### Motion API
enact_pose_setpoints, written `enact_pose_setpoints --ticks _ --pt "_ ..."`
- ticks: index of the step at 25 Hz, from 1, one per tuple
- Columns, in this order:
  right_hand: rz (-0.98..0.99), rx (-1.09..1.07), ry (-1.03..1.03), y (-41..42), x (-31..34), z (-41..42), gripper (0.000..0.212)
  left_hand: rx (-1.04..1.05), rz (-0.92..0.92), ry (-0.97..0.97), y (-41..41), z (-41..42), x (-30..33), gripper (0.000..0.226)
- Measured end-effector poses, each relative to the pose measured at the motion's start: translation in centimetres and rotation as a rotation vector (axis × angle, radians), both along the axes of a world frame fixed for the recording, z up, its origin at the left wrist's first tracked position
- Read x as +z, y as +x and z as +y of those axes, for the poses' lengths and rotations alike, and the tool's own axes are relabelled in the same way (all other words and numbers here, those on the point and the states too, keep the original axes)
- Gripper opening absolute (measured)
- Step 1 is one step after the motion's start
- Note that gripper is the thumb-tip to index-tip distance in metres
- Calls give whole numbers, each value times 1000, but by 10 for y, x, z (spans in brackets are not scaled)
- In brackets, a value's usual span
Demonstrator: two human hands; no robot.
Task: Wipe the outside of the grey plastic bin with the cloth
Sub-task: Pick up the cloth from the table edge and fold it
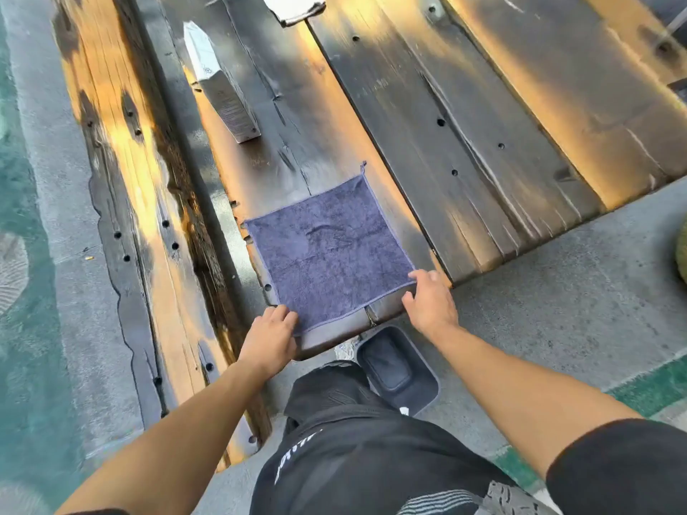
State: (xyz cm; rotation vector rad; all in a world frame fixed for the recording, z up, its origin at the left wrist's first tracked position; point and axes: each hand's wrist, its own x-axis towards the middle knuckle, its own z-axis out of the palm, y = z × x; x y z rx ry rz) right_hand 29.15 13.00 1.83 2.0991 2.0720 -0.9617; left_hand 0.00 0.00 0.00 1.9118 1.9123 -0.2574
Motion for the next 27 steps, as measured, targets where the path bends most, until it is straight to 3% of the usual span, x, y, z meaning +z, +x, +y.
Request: enact_pose_setpoints --ticks 3,11,17,19,21,24,27 --pt "-37 -129 21 -7 -4 18 42 -26 9 -10 -15 3 -12 22" --pt "-49 -178 -48 -13 -17 31 43 -2 -89 71 -20 3 -23 8" --pt "19 -229 -111 -13 -24 47 48 -51 -204 130 -32 13 -25 22" --pt "99 -221 -100 -16 -20 50 48 127 -300 150 -28 23 -16 16" --pt "247 -279 -143 -22 -17 59 34 403 -426 194 -21 36 -2 8" --pt "491 -473 -277 -34 -6 88 27 901 -652 157 -19 63 18 20" --pt "582 -405 -267 -46 9 121 32 1150 -822 168 -28 94 27 31"
